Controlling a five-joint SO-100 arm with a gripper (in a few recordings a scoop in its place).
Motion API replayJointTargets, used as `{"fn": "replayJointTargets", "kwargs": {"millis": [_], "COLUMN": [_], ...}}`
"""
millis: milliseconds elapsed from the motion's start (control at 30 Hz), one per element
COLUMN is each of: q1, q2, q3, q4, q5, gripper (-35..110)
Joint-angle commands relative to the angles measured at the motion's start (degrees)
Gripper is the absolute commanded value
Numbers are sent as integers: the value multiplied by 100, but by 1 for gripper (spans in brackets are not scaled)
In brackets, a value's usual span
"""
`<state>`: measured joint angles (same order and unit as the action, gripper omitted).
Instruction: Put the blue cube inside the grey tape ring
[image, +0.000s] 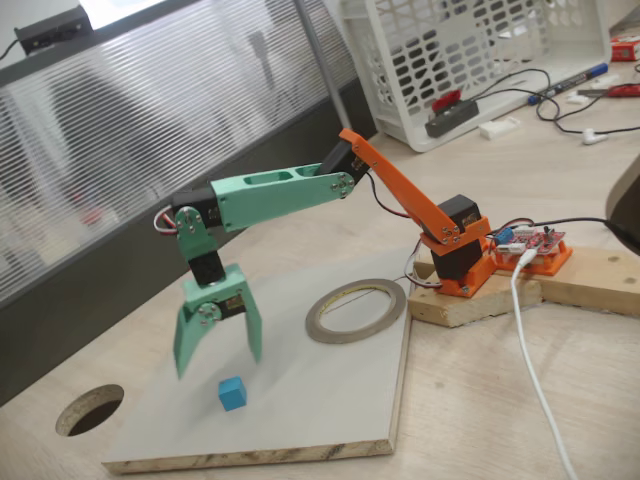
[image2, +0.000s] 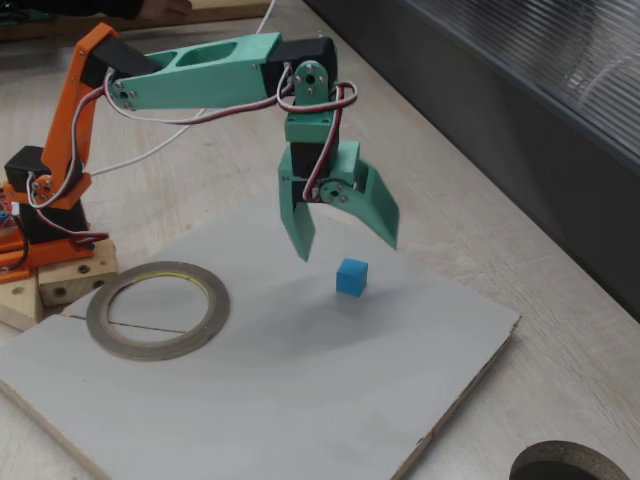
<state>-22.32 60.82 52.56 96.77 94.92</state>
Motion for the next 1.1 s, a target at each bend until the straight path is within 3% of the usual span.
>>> {"fn": "replayJointTargets", "kwargs": {"millis": [0, 200, 800, 900, 1067], "q1": [-88, -70, -132, -79, -79], "q2": [132, 62, -606, -624, -589], "q3": [105, 105, 53, 53, 105], "q4": [185, 132, 114, -44, -949], "q5": [-448, -633, -615, -615, -615], "gripper": [83, 95, 95, 90, 68]}}
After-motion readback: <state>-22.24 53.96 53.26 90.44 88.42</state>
